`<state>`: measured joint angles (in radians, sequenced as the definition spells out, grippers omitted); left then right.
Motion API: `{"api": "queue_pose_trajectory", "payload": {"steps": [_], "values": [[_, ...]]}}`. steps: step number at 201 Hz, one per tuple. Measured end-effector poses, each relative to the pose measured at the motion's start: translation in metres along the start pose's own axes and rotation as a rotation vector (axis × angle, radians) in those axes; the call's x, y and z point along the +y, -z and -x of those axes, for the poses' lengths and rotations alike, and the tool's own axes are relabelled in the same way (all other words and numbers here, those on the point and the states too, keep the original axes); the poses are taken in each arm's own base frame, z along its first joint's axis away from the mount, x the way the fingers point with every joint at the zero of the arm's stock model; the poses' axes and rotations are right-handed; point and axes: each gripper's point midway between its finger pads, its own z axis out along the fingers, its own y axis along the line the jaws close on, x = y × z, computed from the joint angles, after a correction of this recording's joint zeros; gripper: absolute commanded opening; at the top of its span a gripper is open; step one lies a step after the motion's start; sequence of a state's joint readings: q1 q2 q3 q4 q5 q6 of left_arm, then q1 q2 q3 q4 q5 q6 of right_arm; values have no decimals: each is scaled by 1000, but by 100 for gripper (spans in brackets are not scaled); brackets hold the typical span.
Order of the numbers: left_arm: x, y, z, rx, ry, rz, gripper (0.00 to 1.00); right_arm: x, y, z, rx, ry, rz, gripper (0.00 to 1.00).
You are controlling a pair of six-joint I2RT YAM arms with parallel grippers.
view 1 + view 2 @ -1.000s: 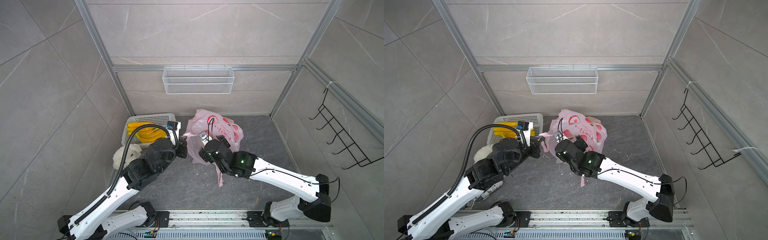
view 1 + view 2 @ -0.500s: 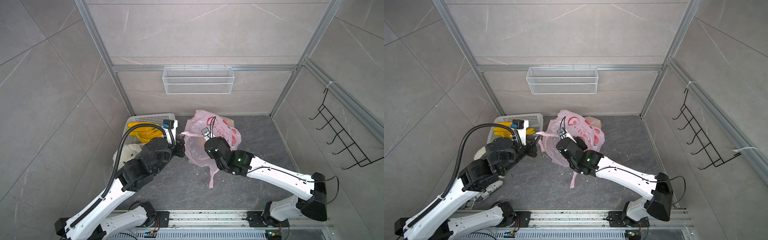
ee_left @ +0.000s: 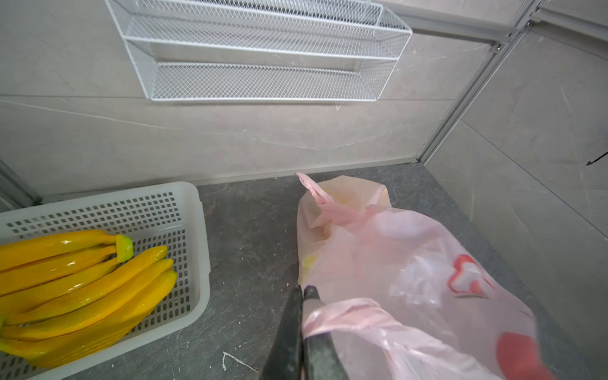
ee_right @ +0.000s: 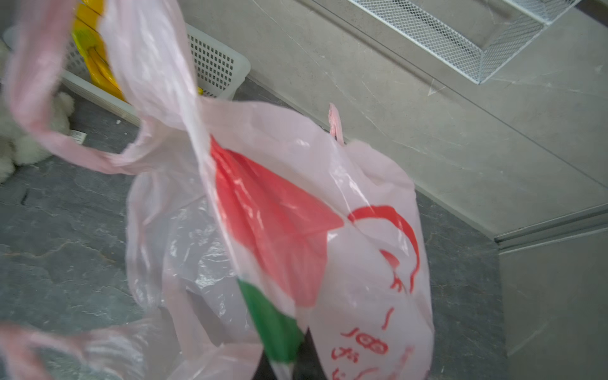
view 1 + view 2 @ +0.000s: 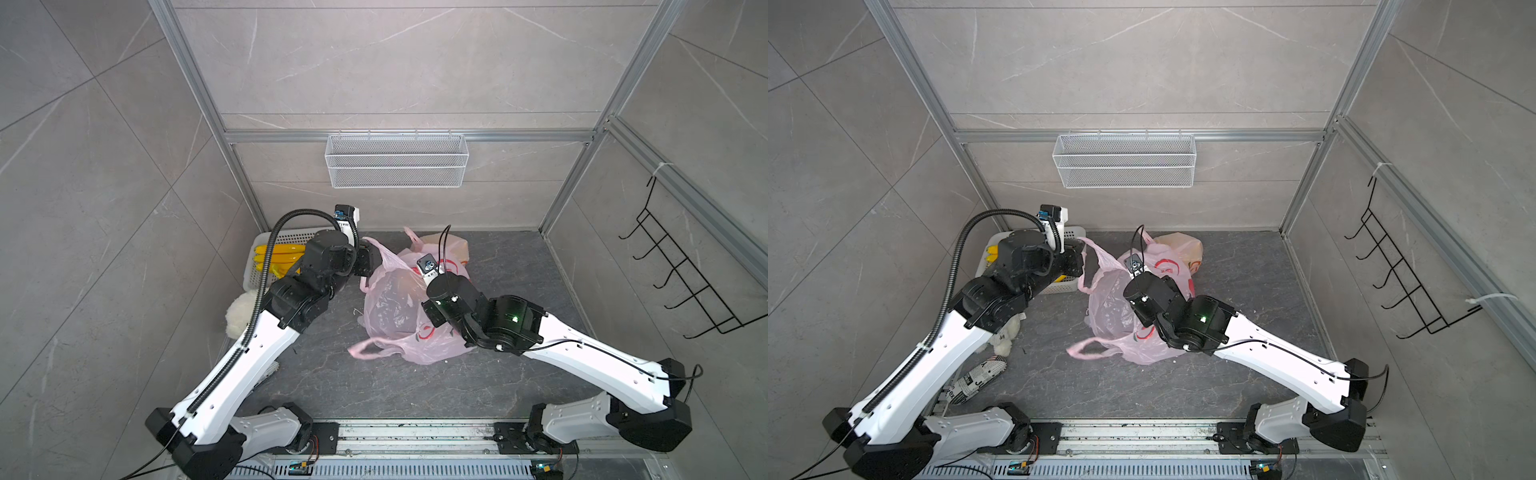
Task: Place the banana into a plastic bag & tie a knot
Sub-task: Open the plastic bag.
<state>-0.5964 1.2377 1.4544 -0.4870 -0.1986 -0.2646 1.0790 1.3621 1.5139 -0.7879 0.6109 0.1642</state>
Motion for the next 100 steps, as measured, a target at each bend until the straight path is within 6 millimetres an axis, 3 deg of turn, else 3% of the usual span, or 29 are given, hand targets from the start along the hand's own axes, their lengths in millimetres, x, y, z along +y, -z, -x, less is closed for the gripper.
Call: {"api": "queue_pose_trajectory", "payload": {"steps": [29,52,71,100], "values": [[2,-39,-18,104,20,-60,9,2,10,8,10,-65,45,0],[9,-57,-21,132,37,-56,33,3,5,9,47,-80,41,0],[24,-59,-21,134,57,-13,42,2,-11,-2,106,-86,29,0],[42,-51,-21,118,79,48,65,1,-38,-19,188,-101,26,0]]}}
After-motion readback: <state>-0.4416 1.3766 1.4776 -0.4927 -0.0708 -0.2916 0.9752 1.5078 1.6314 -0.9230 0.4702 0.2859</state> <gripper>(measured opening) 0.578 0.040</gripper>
